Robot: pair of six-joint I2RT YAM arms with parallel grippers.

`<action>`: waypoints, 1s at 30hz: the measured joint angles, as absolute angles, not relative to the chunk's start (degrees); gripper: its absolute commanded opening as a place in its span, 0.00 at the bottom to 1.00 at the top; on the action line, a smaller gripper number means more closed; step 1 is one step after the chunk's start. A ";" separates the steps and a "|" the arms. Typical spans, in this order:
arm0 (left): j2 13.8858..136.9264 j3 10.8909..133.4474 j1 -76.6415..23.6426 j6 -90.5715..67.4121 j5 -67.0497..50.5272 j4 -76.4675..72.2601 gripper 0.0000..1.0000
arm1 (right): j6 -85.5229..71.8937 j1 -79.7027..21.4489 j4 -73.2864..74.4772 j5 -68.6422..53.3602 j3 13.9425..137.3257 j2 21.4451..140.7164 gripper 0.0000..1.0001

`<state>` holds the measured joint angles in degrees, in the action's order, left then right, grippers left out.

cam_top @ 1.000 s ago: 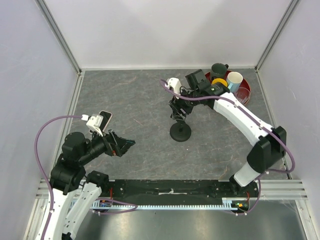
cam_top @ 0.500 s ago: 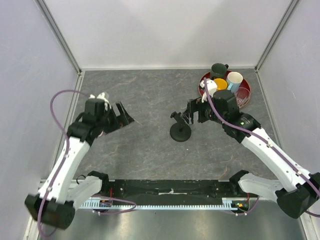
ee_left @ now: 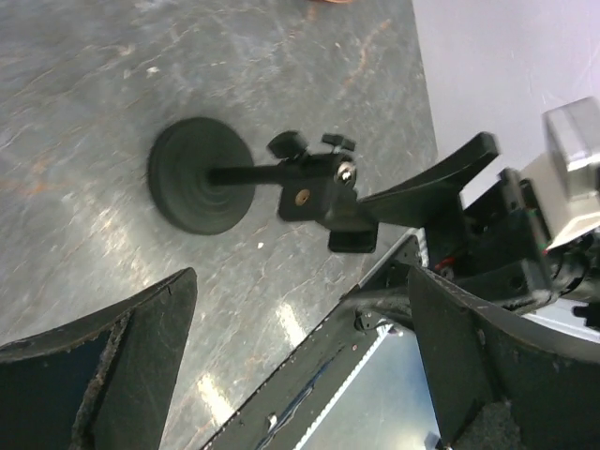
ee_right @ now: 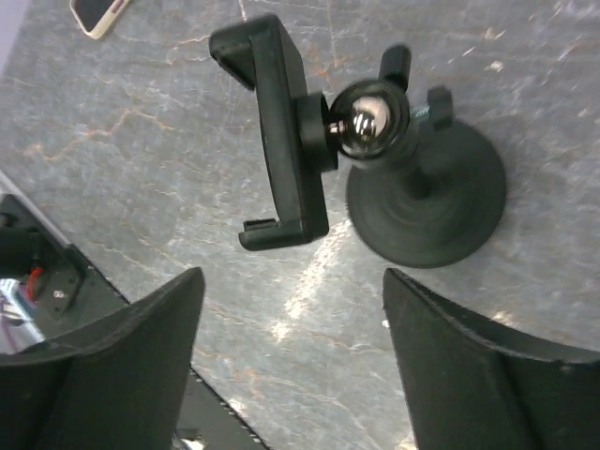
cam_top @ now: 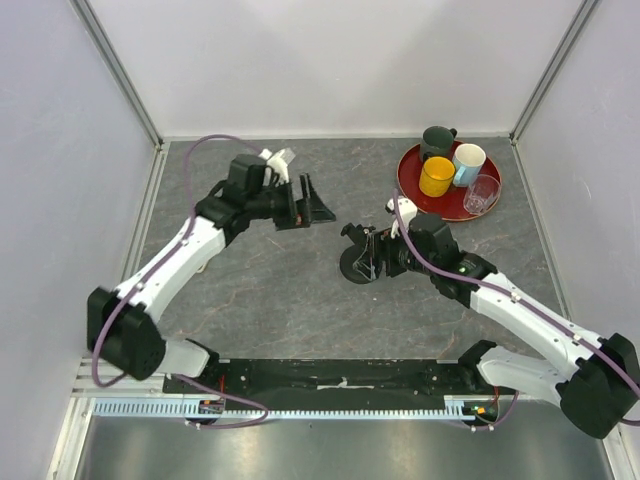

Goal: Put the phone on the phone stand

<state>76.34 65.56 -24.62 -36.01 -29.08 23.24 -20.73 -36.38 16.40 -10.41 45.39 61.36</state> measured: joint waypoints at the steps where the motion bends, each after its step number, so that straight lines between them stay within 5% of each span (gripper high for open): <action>1: 78.76 67.42 -25.78 -35.59 -29.78 22.85 1.00 | -22.06 -36.38 14.33 -11.00 43.59 60.90 0.90; 10: 96.95 77.08 -27.18 -30.63 -36.29 22.70 0.94 | -38.74 -36.38 -5.50 -14.83 31.70 57.84 0.81; 19: 98.50 74.28 -29.78 -30.41 -45.98 17.54 0.89 | -51.33 -36.23 -20.34 -14.68 24.18 55.61 0.74; 30: 96.03 64.12 -30.39 -35.83 -49.17 6.24 0.65 | -57.21 -29.74 -24.49 -15.66 20.36 52.60 0.67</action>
<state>96.03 64.12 -30.39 -35.83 -49.17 6.24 -57.21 -29.74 -24.49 -15.66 20.36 52.60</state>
